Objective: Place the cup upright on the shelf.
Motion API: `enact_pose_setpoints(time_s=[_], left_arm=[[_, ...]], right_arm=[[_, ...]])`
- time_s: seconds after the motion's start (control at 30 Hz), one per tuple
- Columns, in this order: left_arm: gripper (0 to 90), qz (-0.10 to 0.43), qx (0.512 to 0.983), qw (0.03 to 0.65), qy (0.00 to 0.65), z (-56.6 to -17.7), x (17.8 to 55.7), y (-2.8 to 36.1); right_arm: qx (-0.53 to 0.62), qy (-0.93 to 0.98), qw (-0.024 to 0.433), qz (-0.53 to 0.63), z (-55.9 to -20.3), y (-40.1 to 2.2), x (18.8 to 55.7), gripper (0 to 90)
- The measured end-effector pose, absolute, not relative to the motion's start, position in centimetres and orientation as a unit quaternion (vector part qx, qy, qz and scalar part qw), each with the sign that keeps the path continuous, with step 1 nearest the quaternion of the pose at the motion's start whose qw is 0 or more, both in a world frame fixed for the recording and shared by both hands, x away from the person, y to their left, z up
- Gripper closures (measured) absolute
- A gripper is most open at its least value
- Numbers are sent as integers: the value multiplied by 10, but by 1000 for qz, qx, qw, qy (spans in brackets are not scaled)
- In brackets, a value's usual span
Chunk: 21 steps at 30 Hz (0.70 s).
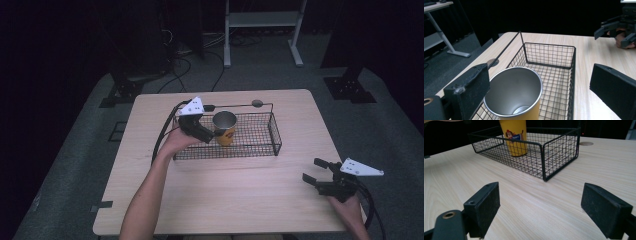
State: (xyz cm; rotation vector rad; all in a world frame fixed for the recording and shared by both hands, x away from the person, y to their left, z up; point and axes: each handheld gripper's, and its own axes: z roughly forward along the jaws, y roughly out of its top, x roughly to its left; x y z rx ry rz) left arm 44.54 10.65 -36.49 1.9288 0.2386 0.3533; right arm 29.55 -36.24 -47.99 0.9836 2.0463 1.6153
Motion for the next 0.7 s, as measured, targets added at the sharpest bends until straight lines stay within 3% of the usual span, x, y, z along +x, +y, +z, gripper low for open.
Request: enact_pose_setpoints(time_s=[0.7], left_arm=[[21, 152, 811, 558, 94, -374, 418, 114]], right_arm=[[347, 723, 176, 570, -480, -362, 295, 145]])
